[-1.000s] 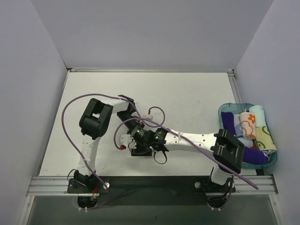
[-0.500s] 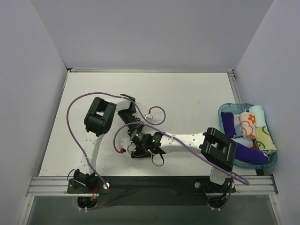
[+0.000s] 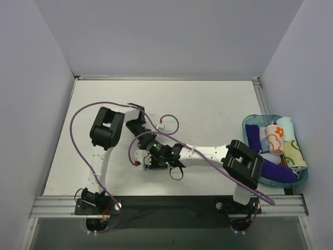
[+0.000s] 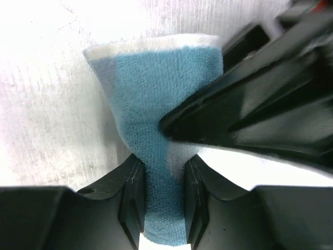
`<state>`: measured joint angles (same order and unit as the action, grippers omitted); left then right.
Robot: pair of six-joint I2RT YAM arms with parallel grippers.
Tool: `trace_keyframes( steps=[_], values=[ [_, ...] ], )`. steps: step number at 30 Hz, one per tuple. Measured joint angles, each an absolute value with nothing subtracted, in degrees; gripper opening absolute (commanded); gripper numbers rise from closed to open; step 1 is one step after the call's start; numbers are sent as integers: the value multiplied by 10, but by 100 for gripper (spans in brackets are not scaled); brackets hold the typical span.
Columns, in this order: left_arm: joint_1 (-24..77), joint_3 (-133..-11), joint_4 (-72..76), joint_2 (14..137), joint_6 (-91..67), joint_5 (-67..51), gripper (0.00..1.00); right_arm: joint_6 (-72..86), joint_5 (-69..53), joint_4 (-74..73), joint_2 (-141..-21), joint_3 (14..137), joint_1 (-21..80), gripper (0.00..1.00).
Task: Roll the towels
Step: Roll the towel, then place the rolled towel into the container
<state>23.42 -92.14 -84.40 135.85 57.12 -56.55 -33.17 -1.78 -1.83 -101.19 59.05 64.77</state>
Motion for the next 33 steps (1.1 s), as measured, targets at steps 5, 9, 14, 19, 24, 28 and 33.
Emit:
trace_keyframes(
  steps=[5,9,14,19,24,28,33],
  values=[
    [176,-917,-821,1317,568,-547,75,-324,-46,-34,-1012,598,638,0],
    [112,-924,-794,1273,568,-516,97,-302,-74,-68,-1012,613,629,0],
    [55,-944,-761,1192,548,-490,97,-240,-125,-147,-1011,645,580,0],
    [44,-935,-684,1043,496,-476,97,-176,-139,-228,-998,683,490,0],
    [66,-912,-619,931,431,-469,97,-131,-137,-300,-926,725,392,0],
    [111,-888,-574,901,372,-427,97,-118,-129,-347,-839,747,304,0],
    [201,-856,-538,899,301,-351,97,-120,-107,-412,-744,750,156,0]
  ],
)
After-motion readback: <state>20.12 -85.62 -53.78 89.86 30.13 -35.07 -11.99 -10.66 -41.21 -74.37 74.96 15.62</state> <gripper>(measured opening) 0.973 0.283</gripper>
